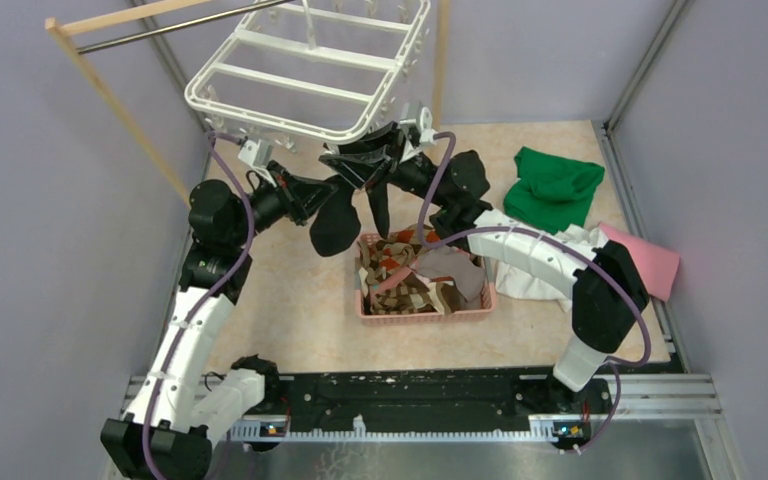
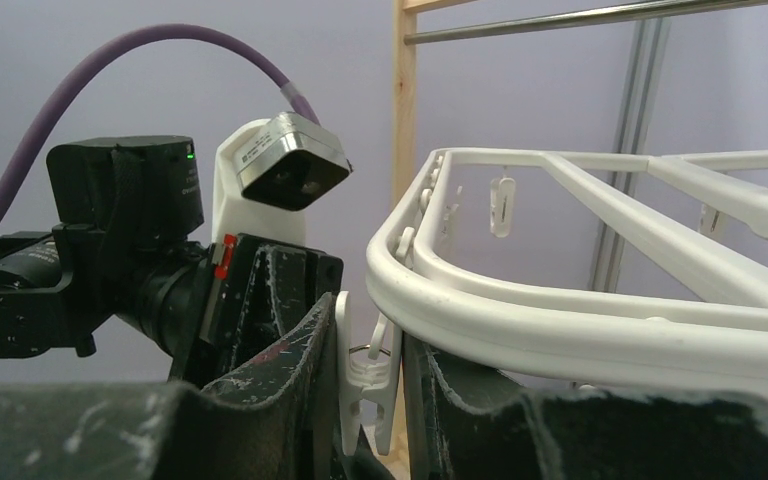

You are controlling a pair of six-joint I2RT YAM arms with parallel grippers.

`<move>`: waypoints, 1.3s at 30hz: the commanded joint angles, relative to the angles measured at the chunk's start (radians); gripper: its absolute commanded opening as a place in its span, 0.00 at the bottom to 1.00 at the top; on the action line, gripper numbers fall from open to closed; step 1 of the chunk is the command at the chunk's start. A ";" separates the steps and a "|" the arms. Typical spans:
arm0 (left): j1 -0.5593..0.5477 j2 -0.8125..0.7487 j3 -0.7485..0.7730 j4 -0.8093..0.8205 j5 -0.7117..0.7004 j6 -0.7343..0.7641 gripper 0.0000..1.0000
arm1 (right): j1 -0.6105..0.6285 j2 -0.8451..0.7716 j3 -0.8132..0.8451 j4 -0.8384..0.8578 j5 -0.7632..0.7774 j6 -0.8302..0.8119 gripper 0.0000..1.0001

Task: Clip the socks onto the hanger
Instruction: Open the clamp at the hanger.

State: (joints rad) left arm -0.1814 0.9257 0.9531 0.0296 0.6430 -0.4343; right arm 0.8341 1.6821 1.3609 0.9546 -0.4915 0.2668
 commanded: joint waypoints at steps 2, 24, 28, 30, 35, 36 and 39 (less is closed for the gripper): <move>0.059 -0.038 0.008 0.044 0.158 -0.094 0.00 | -0.010 -0.055 -0.010 0.037 -0.041 0.023 0.04; 0.174 0.015 -0.044 0.273 0.303 -0.336 0.00 | -0.017 -0.058 -0.014 0.044 -0.062 0.048 0.04; 0.174 0.021 -0.044 0.282 0.300 -0.345 0.00 | -0.016 -0.055 -0.014 0.045 -0.065 0.050 0.04; 0.174 0.023 -0.044 0.285 0.296 -0.349 0.00 | -0.017 -0.053 -0.013 0.047 -0.066 0.053 0.04; 0.175 0.027 -0.051 0.325 0.299 -0.381 0.00 | -0.016 -0.050 -0.012 0.047 -0.069 0.058 0.04; 0.175 0.027 -0.051 0.332 0.299 -0.387 0.00 | -0.015 -0.049 -0.013 0.047 -0.070 0.058 0.04; 0.175 0.030 -0.051 0.335 0.298 -0.393 0.00 | -0.015 -0.051 -0.015 0.047 -0.071 0.058 0.04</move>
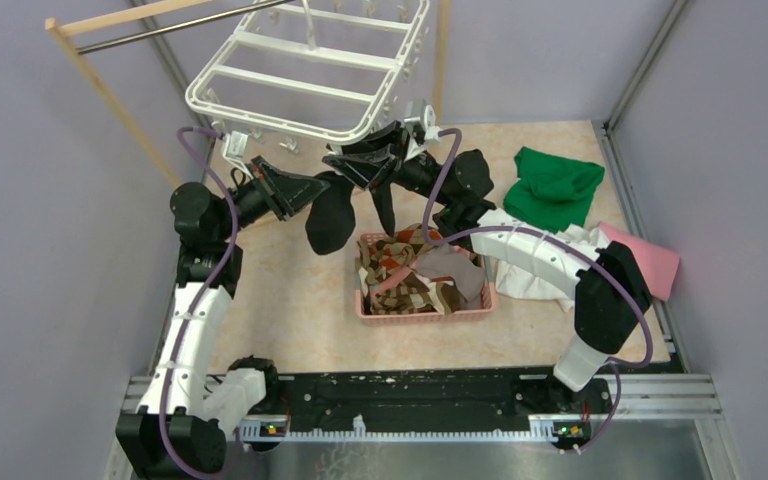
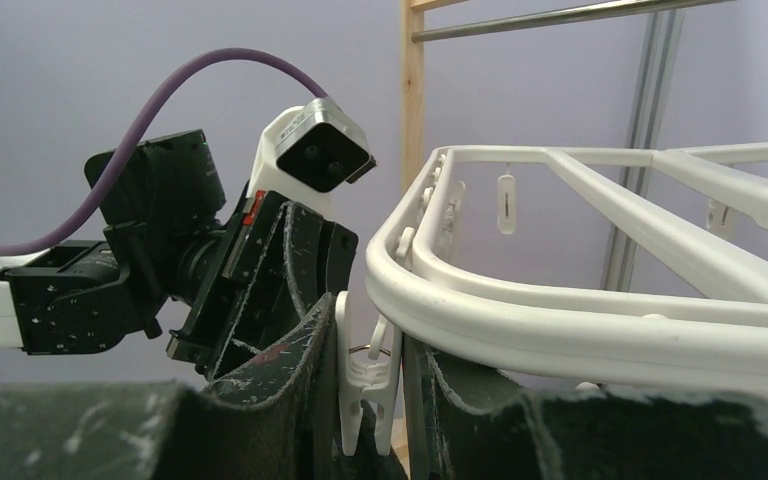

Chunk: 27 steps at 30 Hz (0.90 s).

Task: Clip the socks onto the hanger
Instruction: Open the clamp at the hanger, then clamp the sock onto the hanger.

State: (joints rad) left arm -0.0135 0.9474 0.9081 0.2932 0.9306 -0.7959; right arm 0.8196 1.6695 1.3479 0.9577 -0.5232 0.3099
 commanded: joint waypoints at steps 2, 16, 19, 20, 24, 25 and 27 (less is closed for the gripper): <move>0.007 0.008 -0.008 0.067 0.006 -0.033 0.00 | -0.001 -0.039 -0.002 0.046 -0.040 0.016 0.04; 0.007 0.015 -0.019 0.157 0.030 -0.124 0.00 | 0.000 -0.034 0.001 0.048 -0.050 0.016 0.04; 0.007 0.015 -0.025 0.176 0.034 -0.141 0.00 | -0.001 -0.032 0.001 0.049 -0.052 0.017 0.04; 0.007 0.015 -0.026 0.182 0.037 -0.146 0.00 | -0.001 -0.032 0.001 0.049 -0.052 0.017 0.04; 0.007 0.016 -0.034 0.211 0.049 -0.167 0.00 | 0.000 -0.033 0.003 0.049 -0.052 0.014 0.04; 0.007 0.016 -0.038 0.223 0.054 -0.177 0.00 | -0.001 -0.033 0.003 0.049 -0.053 0.013 0.04; 0.006 0.017 -0.046 0.259 0.062 -0.205 0.00 | 0.000 -0.032 0.002 0.050 -0.057 0.014 0.04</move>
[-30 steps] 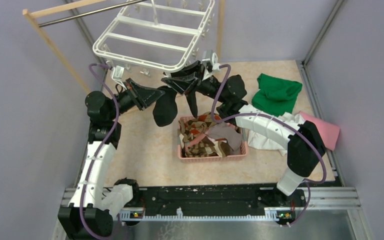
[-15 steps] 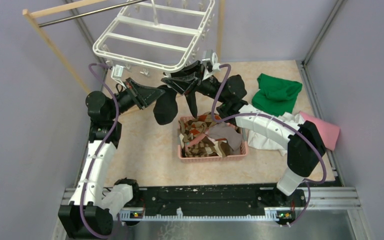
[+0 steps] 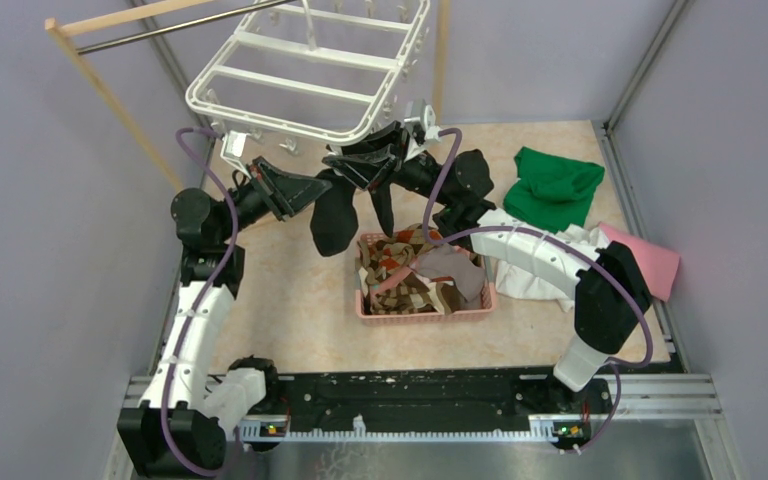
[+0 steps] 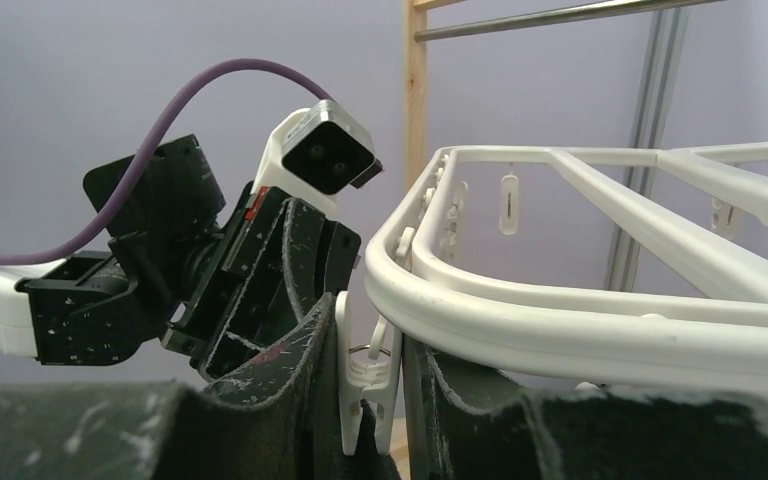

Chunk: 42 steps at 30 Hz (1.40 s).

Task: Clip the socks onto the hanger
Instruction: Clamp the sock onto the hanger.

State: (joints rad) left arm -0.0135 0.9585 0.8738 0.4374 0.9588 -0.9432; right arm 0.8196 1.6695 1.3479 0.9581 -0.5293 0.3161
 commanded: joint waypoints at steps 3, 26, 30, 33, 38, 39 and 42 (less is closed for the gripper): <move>0.007 0.015 -0.023 0.174 0.048 -0.101 0.00 | -0.001 -0.033 0.001 0.053 -0.059 0.008 0.04; 0.054 0.077 -0.083 0.472 0.112 -0.382 0.00 | 0.001 -0.033 -0.003 0.057 -0.069 -0.039 0.04; 0.055 0.099 -0.095 0.542 0.119 -0.450 0.00 | 0.001 -0.033 0.001 0.057 -0.077 -0.046 0.05; 0.055 0.106 -0.097 0.568 0.118 -0.473 0.00 | 0.003 -0.032 0.002 0.060 -0.091 -0.044 0.05; 0.055 0.120 -0.101 0.646 0.098 -0.537 0.00 | 0.005 -0.035 0.000 0.064 -0.104 -0.034 0.05; 0.055 0.123 -0.102 0.662 0.093 -0.550 0.00 | 0.006 -0.035 0.000 0.064 -0.104 -0.034 0.05; 0.055 0.135 -0.110 0.728 0.076 -0.606 0.00 | 0.006 -0.036 0.001 0.063 -0.101 -0.034 0.05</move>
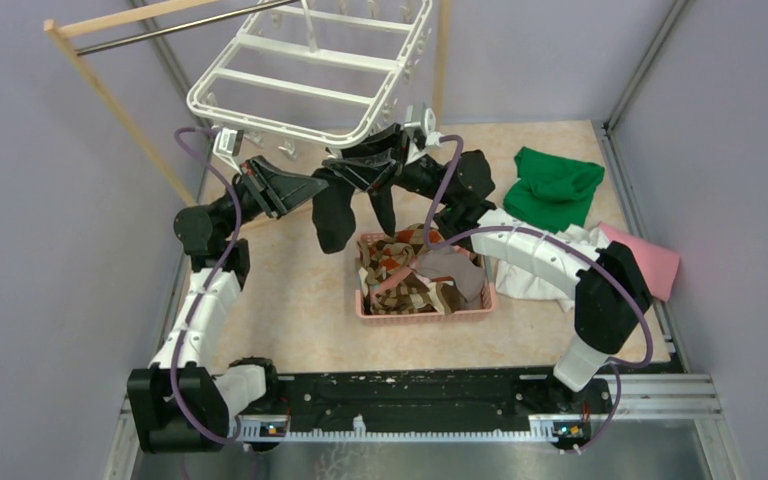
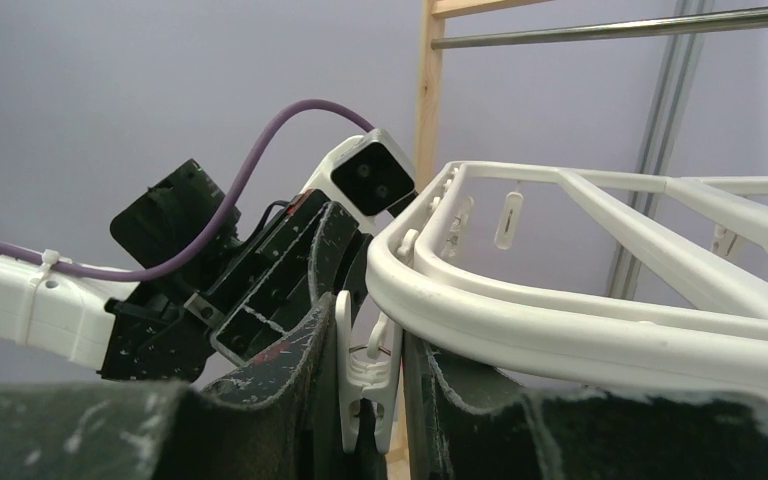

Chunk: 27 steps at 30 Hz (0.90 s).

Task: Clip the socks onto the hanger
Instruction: Clamp the sock onto the hanger.

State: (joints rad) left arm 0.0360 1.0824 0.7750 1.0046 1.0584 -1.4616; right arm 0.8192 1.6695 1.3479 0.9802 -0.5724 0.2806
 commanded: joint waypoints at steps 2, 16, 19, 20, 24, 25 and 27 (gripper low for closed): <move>0.005 0.019 -0.018 0.211 -0.036 -0.130 0.00 | 0.006 -0.035 0.002 0.041 -0.058 0.002 0.05; 0.005 0.024 -0.042 0.224 -0.040 -0.146 0.00 | 0.007 -0.036 0.005 0.034 -0.038 0.018 0.22; 0.005 0.025 -0.040 0.221 -0.041 -0.144 0.00 | 0.008 -0.036 0.005 0.032 -0.033 0.021 0.33; 0.005 0.026 -0.043 0.218 -0.043 -0.142 0.00 | 0.007 -0.037 0.005 0.031 -0.032 0.022 0.36; 0.005 0.021 -0.044 0.190 -0.045 -0.121 0.00 | 0.007 -0.043 0.001 0.028 -0.029 0.022 0.46; 0.005 0.019 -0.044 0.182 -0.044 -0.115 0.00 | 0.008 -0.044 0.000 0.028 -0.028 0.023 0.48; 0.005 0.014 -0.043 0.161 -0.045 -0.100 0.00 | 0.007 -0.049 -0.005 0.026 -0.026 0.024 0.52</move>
State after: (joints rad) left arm 0.0360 1.1088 0.7345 1.1549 1.0306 -1.5963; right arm 0.8207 1.6695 1.3479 0.9791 -0.5804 0.2928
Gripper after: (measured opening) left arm 0.014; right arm 0.490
